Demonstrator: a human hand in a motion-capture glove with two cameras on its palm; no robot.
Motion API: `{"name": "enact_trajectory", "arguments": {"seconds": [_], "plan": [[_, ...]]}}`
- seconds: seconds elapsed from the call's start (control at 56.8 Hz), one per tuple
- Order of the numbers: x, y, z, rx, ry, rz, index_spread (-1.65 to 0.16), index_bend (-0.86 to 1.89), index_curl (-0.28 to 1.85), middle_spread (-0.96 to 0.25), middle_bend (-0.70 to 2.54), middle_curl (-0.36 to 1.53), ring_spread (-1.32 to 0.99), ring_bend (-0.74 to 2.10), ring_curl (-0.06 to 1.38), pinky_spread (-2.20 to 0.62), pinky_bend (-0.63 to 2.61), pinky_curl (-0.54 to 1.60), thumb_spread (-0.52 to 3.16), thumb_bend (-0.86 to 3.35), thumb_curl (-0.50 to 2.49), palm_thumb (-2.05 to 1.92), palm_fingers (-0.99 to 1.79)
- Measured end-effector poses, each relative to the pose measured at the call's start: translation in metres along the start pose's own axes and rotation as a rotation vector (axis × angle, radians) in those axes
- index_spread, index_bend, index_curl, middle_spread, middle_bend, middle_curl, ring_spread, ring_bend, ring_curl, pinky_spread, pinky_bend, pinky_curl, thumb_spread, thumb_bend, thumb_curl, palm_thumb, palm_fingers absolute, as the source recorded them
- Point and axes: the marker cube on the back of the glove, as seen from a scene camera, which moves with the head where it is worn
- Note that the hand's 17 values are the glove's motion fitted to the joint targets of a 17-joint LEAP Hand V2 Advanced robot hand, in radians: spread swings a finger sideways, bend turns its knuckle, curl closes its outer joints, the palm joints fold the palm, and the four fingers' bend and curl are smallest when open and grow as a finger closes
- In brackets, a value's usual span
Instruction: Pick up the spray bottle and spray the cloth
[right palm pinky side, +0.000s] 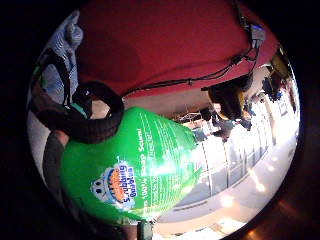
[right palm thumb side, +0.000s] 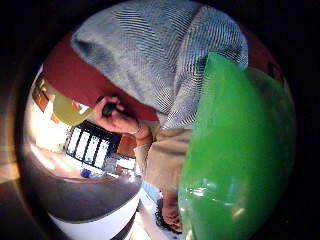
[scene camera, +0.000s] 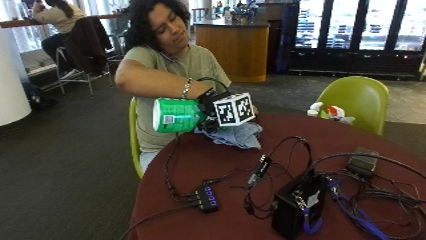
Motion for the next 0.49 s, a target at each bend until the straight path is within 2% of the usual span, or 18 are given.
{"name": "enact_trajectory", "arguments": {"seconds": [0.141,0.264,0.369,0.493], "plan": [[0.001,-0.004,0.001,-0.031,-0.027,-0.003,-0.21,0.19,0.59,-0.14,0.57,0.55,-0.14,0.58,0.49,-0.12,0.36,0.42,0.60,-0.02,0.76,1.07,1.24],[-0.003,0.019,-0.012,0.025,-0.068,-0.069,-0.21,0.18,0.59,-0.14,0.57,0.55,-0.13,0.59,0.49,-0.11,0.35,0.43,0.62,-0.01,0.77,1.09,1.23],[-0.008,0.054,-0.030,0.120,-0.114,-0.179,-0.21,0.18,0.59,-0.13,0.57,0.55,-0.13,0.58,0.49,-0.10,0.34,0.42,0.63,-0.02,0.77,1.09,1.23],[-0.019,0.107,-0.053,0.292,-0.190,-0.378,-0.20,0.18,0.59,-0.13,0.57,0.56,-0.13,0.58,0.49,-0.09,0.34,0.43,0.64,-0.02,0.78,1.09,1.23]]}}
